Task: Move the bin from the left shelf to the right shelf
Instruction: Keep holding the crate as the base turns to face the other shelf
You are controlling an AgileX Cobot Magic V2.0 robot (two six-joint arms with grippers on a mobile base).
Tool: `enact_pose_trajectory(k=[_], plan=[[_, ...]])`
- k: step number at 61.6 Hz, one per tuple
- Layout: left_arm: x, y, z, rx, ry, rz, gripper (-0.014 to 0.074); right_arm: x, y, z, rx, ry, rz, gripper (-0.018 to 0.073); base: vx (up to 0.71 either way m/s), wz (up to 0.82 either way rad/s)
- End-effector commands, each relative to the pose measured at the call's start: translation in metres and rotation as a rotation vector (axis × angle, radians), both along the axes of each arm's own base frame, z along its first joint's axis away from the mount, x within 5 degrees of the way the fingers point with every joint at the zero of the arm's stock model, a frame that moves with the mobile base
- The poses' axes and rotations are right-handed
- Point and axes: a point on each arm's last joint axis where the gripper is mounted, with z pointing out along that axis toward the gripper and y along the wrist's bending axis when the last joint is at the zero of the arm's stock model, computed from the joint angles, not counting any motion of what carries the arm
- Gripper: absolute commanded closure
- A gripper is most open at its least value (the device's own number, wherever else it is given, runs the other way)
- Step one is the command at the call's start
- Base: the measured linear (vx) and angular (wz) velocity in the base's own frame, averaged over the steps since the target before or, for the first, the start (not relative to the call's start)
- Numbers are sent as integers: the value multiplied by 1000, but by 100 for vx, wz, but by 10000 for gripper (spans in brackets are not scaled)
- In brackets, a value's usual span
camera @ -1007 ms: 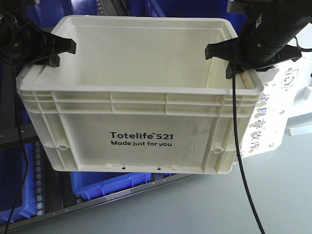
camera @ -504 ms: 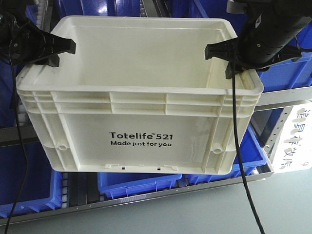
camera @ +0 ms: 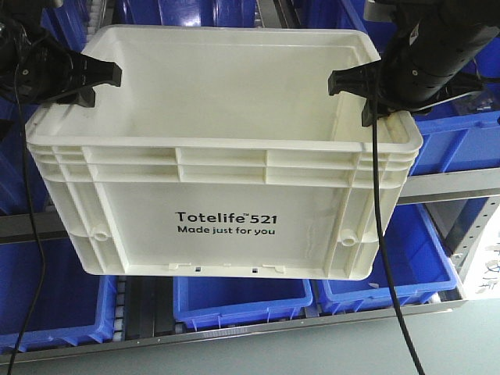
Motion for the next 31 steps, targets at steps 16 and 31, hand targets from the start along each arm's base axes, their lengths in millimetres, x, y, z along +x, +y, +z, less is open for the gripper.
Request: enact_pose_trajectory(k=[16,31], plan=[[-10,3,37,-16,-181,-11,485,-7,-5,39,36,-200,6,513,12,8],[-10,3,37,-16,-181,-11,485,-7,-5,39,36,-200,6,513,12,5]])
